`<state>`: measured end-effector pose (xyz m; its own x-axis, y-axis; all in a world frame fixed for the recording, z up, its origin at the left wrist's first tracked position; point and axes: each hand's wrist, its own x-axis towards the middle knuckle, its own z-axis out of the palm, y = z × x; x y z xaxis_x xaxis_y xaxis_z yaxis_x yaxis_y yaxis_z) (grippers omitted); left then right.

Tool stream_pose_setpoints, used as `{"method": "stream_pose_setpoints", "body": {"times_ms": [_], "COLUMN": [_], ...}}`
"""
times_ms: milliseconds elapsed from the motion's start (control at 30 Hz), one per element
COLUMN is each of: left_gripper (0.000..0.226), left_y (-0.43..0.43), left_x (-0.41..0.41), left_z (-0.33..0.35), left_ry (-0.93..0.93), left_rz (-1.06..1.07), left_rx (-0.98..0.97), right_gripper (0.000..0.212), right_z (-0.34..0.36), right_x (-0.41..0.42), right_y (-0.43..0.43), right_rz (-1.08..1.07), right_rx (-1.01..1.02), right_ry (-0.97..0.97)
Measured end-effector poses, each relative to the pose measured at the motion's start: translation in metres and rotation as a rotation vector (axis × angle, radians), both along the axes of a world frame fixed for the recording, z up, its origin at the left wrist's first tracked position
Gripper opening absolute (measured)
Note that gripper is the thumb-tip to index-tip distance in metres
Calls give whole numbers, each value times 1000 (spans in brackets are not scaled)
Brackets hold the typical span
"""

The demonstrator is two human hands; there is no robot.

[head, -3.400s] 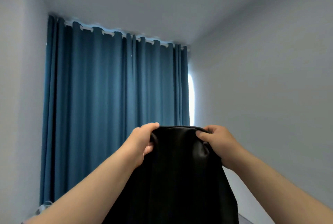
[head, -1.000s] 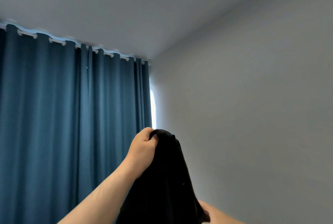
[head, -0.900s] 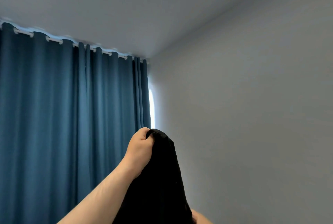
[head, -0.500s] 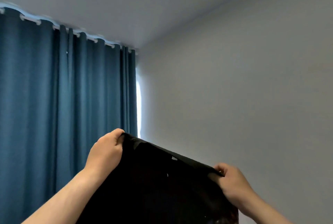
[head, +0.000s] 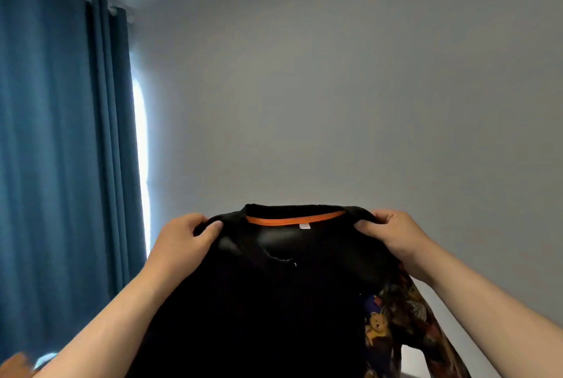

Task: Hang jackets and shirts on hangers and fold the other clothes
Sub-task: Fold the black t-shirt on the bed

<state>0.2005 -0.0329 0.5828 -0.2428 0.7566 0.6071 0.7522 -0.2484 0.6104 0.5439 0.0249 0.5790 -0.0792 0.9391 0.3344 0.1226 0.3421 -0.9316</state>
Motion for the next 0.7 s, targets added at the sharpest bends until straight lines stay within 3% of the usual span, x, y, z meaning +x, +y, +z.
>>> {"method": "stream_pose_setpoints", "body": {"times_ms": [133, 233, 533, 700], "left_gripper": [24, 29, 46, 40], "left_y": [44, 85, 203, 243], "left_x": [41, 65, 124, 156], "left_z": [-17, -29, -57, -66], "left_ry": [-243, -315, -380, -321], "left_rz": [-141, -139, -81, -33], "left_rx": [-34, -36, -115, -92], "right_gripper": [22, 37, 22, 14], "right_z": [-16, -26, -42, -51], "right_x": [30, 51, 112, 144], "right_y": [36, 75, 199, 242], "right_rz": [-9, 12, 17, -26], "right_rx": [-54, -90, -106, -48], "right_ry": [63, 47, -77, -172]}}
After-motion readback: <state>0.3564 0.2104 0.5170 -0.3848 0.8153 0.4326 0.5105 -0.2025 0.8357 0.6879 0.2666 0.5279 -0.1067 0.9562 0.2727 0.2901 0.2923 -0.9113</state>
